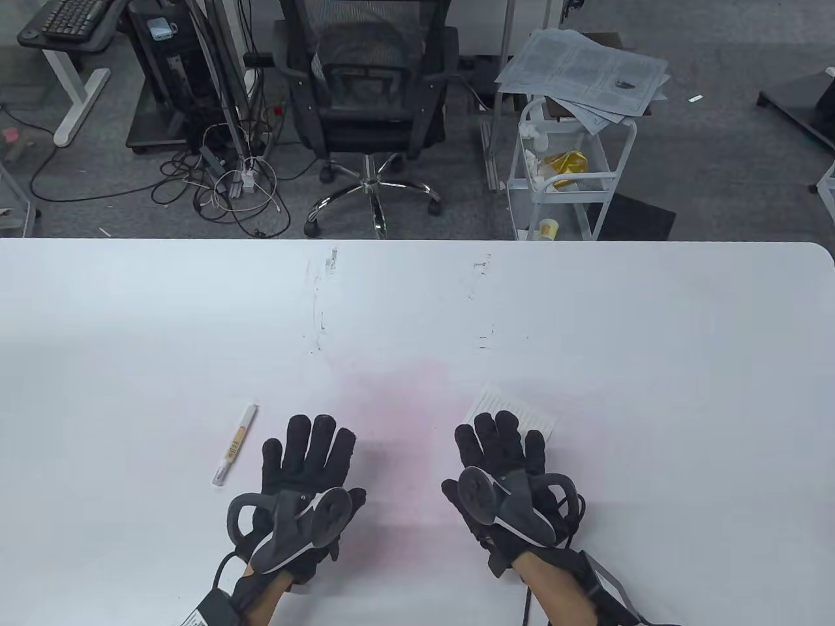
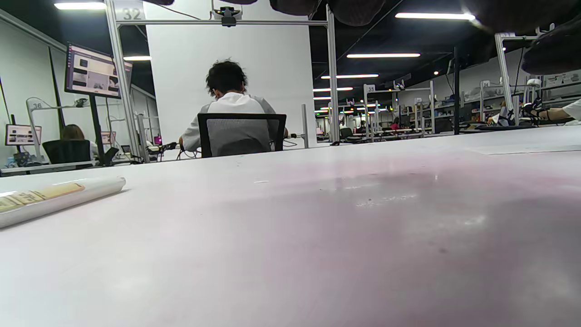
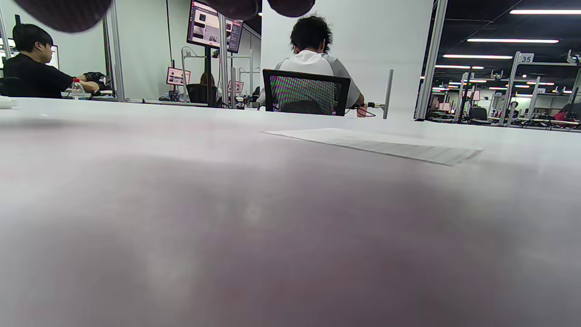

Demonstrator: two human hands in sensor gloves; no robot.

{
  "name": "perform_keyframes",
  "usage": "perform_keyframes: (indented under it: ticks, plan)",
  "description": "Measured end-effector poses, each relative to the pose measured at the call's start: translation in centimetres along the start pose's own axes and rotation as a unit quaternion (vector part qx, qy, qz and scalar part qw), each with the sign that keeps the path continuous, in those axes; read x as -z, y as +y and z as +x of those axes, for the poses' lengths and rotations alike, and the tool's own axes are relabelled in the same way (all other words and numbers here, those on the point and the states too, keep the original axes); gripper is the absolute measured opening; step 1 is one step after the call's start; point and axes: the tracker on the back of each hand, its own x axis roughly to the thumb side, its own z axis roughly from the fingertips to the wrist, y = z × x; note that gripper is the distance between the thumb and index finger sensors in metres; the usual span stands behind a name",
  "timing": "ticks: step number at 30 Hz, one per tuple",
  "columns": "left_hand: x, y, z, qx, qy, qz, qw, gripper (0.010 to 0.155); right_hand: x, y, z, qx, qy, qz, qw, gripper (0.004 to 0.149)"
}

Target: Squeeze and apply correction pen on text

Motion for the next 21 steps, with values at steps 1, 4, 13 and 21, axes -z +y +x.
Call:
perform_keyframes:
  ticks: [1, 4, 13, 21]
  plan:
    - [-0.02, 0.02, 0.0, 0.0, 0.001, 0.0, 1.0, 0.081, -0.02, 0.0, 0.03, -0.001, -0.001, 0.0, 1.0, 0.079]
    - [-0.02, 0.02, 0.0, 0.0, 0.001, 0.0, 1.0, 0.081, -0.04, -0.01, 0.1, -0.004, -0.002, 0.0, 1.0, 0.079]
    - [0.02, 0.05, -0.13, -0.003, -0.001, -0.005, 1.0, 0.081, -0.04, 0.08, 0.15, -0.001, -0.001, 0.0, 1.0, 0.079]
    - [-0.01, 0.19, -0.17, 0.001, 0.0, -0.008, 1.0, 0.08, -0.05, 0.12, 0.17, -0.002, -0.001, 0.0, 1.0, 0.079]
